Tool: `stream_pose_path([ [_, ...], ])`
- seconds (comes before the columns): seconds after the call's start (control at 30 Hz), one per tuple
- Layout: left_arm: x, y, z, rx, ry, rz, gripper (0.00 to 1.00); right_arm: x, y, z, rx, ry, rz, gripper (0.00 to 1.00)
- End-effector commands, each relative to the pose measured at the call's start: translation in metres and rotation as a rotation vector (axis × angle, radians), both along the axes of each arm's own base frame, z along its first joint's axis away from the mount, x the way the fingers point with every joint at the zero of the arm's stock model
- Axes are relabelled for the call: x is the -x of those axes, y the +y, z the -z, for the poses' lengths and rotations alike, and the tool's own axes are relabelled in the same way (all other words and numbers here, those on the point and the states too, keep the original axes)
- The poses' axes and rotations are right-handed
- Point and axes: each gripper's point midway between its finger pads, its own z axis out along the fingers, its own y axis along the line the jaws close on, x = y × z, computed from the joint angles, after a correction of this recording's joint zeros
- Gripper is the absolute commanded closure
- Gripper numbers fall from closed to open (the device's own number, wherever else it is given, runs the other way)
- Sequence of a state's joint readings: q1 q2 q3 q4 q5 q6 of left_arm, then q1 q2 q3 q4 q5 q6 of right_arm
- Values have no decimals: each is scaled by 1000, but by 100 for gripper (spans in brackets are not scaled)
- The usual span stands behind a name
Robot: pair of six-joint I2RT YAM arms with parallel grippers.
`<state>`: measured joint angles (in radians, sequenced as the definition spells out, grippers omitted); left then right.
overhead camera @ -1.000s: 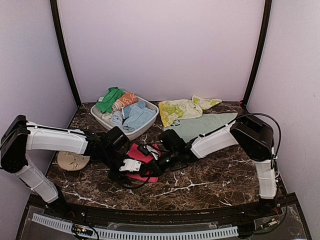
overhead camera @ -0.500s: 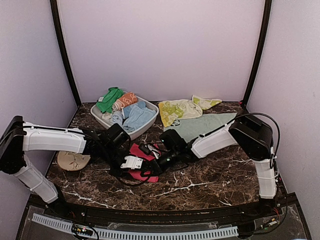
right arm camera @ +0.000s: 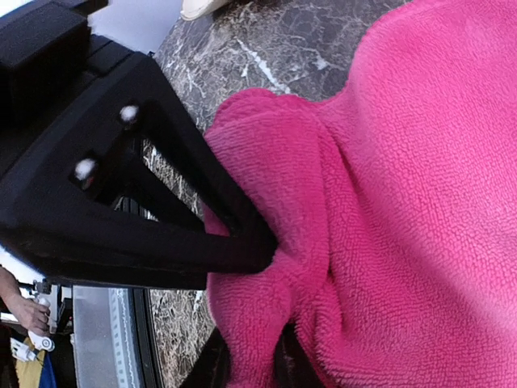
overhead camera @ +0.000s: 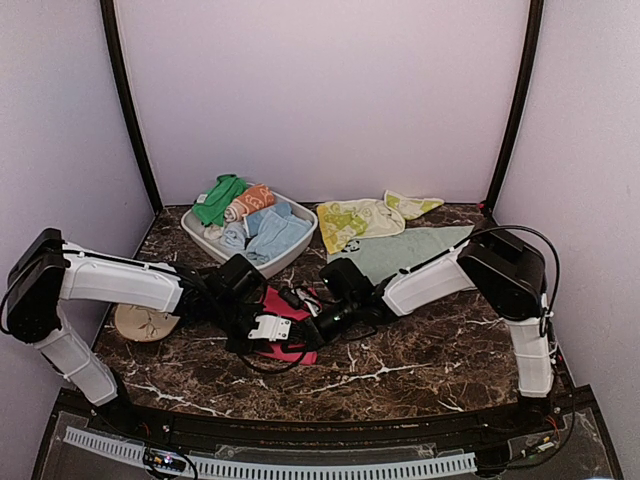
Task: Roll the towels
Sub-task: Roll the towel at the center of the board.
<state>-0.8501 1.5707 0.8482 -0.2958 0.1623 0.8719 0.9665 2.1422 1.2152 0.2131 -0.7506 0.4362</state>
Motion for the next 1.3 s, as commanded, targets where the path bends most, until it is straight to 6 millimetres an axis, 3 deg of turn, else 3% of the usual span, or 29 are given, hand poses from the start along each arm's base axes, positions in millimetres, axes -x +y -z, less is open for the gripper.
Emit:
stream_pose_path([
  [0.0,11,21,29,-69,123,-33,74,0,-8,-3,-1,37,32,79],
  [0.07,9,26,31,-65,195,-76,74,-7,-6,-16,-32,8,57,73],
  [0.13,6,25,28,-25,285,-132,76,-8,-13,-17,-38,3,81,65],
  [0.33,16,19,22,10,433,-156,78,-17,-33,-50,-125,-102,166,53],
  [0.4,21,16,20,9,485,-155,80,-25,-46,-64,-143,-222,224,48],
  [0.53,26,11,15,15,608,-163,92,-41,-79,-83,-89,-553,354,39],
  [0.63,36,9,9,24,707,-158,96,-23,-84,-95,-24,-843,306,38],
  [0.77,51,8,-3,37,807,-144,96,33,-63,-87,97,-1197,94,38],
  [0.83,60,6,-9,46,871,-135,96,51,-55,-67,175,-1365,-44,38],
  [0.97,64,7,-8,29,935,-139,97,65,-40,-56,211,-1580,-165,40],
  [1.07,56,6,-3,30,927,-164,97,70,-26,-50,205,-1665,-240,41],
  [1.27,43,3,4,3,946,-204,97,67,-4,-28,227,-1798,-355,43],
])
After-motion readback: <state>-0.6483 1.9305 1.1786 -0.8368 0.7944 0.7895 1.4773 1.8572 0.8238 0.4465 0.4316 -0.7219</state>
